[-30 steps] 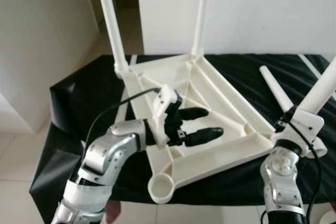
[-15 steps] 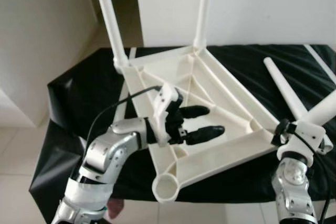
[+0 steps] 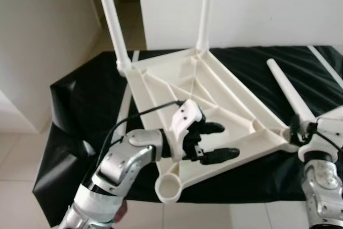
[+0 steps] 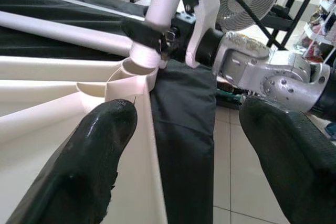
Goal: Building children table
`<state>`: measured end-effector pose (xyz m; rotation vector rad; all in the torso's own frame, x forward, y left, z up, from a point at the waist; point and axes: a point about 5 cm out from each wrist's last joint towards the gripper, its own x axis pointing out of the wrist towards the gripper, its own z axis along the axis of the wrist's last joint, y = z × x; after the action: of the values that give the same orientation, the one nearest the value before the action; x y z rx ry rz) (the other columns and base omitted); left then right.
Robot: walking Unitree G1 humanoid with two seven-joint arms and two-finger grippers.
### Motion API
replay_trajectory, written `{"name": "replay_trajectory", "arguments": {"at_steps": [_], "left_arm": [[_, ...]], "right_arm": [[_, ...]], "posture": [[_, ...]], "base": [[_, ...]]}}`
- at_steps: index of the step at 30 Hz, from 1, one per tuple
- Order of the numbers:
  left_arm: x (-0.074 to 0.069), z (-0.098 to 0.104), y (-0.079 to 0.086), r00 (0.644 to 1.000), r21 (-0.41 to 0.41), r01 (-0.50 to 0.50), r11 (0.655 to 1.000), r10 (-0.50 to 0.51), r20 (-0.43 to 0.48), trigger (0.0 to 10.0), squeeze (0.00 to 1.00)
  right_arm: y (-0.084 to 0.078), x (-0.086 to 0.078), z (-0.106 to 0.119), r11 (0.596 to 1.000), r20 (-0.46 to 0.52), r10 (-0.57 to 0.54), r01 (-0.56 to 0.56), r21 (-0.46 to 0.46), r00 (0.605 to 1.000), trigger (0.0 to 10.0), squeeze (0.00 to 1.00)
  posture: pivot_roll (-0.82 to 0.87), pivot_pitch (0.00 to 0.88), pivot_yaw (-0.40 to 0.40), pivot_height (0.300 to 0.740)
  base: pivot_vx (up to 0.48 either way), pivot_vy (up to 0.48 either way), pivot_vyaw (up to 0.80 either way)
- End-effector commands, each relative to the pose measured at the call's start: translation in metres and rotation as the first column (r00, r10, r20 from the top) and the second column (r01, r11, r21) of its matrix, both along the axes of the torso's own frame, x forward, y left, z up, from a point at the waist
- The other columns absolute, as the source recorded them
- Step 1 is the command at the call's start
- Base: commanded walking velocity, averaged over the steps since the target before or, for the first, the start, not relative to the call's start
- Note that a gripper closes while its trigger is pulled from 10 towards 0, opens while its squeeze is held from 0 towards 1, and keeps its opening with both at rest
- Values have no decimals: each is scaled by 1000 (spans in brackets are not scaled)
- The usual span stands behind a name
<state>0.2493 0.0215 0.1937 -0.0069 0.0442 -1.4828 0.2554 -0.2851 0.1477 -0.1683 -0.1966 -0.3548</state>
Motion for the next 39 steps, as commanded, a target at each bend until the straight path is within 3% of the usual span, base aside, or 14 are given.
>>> {"name": "replay_trajectory", "arguments": {"at_steps": [1, 13, 19, 20, 22, 23, 29, 33, 39], "left_arm": [[0, 2, -1, 1000, -3, -19, 1000, 19, 18, 10000, 0], [2, 2, 1, 999, -2, -30, 1000, 30, 31, 10000, 0], [3, 2, 1, 999, 3, -29, 1000, 29, 34, 10000, 0], [3, 1, 1, 999, 10, -29, 1000, 28, 40, 10000, 0], [4, 1, 1, 999, 16, -29, 999, 28, 44, 10000, 0], [4, 1, 0, 998, 19, -25, 999, 24, 50, 10000, 0], [4, 2, -1, 998, 17, -17, 1000, 16, 53, 10000, 0], [3, 2, 0, 998, 16, -21, 1000, 20, 52, 10000, 0], [3, 2, 4, 998, 17, -30, 999, 30, 50, 10000, 0]], "right_arm": [[-1, 0, 3, 1000, 20, 20, -21, 13, 1000, 0, 0], [1, 7, 5, 995, 13, 95, -95, 28, 995, 0, 0], [-6, 9, 10, 989, 3, 144, -144, 16, 990, 0, 0], [-9, 11, 11, 987, -6, 158, -158, 23, 987, 2000, 0], [-10, 11, 11, 986, -12, 167, -166, 30, 986, 2000, 0], [-9, 14, 11, 979, -17, 202, -201, 40, 979, 10000, 0], [-1, 17, 8, 953, -9, 296, -295, 77, 955, 10000, 0], [11, 15, -6, 927, -38, 363, -356, 117, 931, 10000, 0], [12, 8, -22, 921, -79, 375, -361, 151, 924, 10000, 0]], "posture": [[-42, 0, 30, 740], [-36, 0, 26, 740], [-39, 0, 31, 740], [-39, 0, 31, 740], [-39, 0, 31, 740], [-45, 0, 34, 740], [-44, 0, 34, 740], [-34, 0, 31, 740], [-24, 0, 33, 740]], "base": [[0, 0, 0], [0, 0, 0], [0, 0, 0], [0, 0, 0], [0, 0, 0], [0, 0, 0], [0, 0, 0], [0, 0, 0], [0, 0, 0]]}}
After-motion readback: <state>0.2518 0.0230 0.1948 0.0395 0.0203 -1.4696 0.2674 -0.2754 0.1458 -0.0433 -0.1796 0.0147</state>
